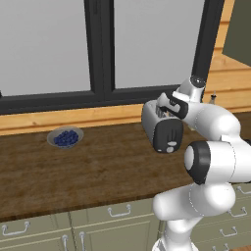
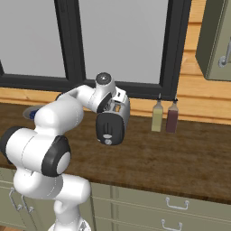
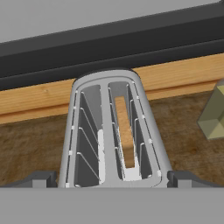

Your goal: Start the toaster. Once the lever pops up, take the bread to the plate on the dining counter.

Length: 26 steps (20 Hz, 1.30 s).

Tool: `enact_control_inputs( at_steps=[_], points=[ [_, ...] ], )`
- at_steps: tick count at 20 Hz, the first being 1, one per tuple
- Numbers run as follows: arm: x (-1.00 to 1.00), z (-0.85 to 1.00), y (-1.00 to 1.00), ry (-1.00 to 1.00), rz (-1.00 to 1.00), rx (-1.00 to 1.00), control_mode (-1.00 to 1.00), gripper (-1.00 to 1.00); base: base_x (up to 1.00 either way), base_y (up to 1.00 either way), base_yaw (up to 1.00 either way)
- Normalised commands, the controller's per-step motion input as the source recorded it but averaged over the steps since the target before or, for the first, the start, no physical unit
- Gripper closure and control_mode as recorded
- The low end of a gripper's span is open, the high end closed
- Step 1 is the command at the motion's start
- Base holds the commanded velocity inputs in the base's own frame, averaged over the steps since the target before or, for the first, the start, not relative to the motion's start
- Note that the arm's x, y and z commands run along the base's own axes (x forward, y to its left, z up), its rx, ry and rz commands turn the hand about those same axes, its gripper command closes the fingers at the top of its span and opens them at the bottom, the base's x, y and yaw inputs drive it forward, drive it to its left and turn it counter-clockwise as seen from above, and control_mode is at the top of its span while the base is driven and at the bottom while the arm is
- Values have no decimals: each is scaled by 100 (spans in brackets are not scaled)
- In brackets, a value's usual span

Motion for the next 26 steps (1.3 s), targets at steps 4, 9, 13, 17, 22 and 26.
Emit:
enact_control_inputs(
  at_steps=[4, 9, 13, 17, 22, 26],
  points=[
    [0, 0, 0, 0, 0, 0, -100, -100, 0, 0, 0],
    [0, 0, 0, 0, 0, 0, -100, -100, 0, 0, 0],
    [0, 0, 0, 0, 0, 0, -100, -100, 0, 0, 0],
    [0, 0, 0, 0, 0, 0, -100, -100, 0, 0, 0],
    [0, 0, 0, 0, 0, 0, -100, -100, 0, 0, 0],
    [0, 0, 0, 0, 0, 0, -100, -100, 0, 0, 0]
  ],
)
